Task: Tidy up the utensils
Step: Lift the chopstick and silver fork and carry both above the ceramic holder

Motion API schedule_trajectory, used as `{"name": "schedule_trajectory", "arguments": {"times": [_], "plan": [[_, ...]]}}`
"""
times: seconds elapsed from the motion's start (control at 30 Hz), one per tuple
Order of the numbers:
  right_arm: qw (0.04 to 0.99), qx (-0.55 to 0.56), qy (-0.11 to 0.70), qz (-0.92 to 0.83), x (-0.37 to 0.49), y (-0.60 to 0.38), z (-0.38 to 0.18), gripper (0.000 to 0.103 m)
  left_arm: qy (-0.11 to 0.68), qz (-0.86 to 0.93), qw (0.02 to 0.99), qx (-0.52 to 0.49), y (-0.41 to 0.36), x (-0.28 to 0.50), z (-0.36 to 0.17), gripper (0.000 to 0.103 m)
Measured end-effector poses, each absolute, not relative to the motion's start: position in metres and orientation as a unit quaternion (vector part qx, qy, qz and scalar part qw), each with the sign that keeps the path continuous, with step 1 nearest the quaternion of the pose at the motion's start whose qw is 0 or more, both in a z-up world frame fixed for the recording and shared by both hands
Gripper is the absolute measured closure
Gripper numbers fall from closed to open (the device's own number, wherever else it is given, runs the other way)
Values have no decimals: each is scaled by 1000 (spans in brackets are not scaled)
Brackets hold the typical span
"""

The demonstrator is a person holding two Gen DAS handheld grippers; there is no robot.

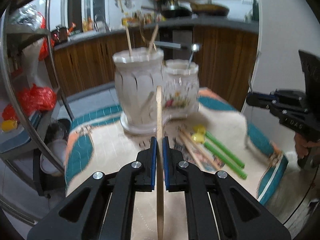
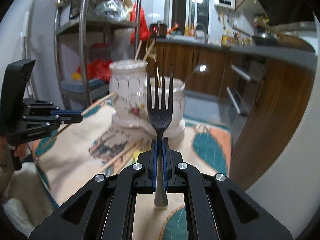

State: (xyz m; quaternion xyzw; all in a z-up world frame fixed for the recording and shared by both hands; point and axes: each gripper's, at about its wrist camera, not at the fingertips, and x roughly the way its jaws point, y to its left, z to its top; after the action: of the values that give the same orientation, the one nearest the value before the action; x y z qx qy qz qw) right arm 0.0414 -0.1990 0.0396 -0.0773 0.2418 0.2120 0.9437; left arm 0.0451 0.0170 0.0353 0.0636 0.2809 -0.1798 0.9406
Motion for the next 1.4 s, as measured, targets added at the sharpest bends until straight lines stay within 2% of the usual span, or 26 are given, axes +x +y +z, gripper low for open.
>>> {"name": "schedule_trajectory", "arguments": {"times": [0.17, 0.4, 0.9, 1.13, 1.4], "plan": [[954, -58, 199, 217, 34, -199, 54, 97, 206, -165, 964, 44, 25, 32, 50, 97], [952, -38, 189, 238, 46, -193, 78, 97, 141, -156, 978, -1, 35, 36, 80, 97], [961, -8, 139, 239, 104, -180, 135, 97, 75, -163, 981, -78, 32, 138, 146, 97], [967, 14, 122, 223, 136, -180, 136, 97, 67, -130, 986, -80, 17, 179, 134, 97], [962, 25, 158, 220, 161, -180, 106, 97, 73, -112, 989, -70, 11, 193, 107, 97]]}}
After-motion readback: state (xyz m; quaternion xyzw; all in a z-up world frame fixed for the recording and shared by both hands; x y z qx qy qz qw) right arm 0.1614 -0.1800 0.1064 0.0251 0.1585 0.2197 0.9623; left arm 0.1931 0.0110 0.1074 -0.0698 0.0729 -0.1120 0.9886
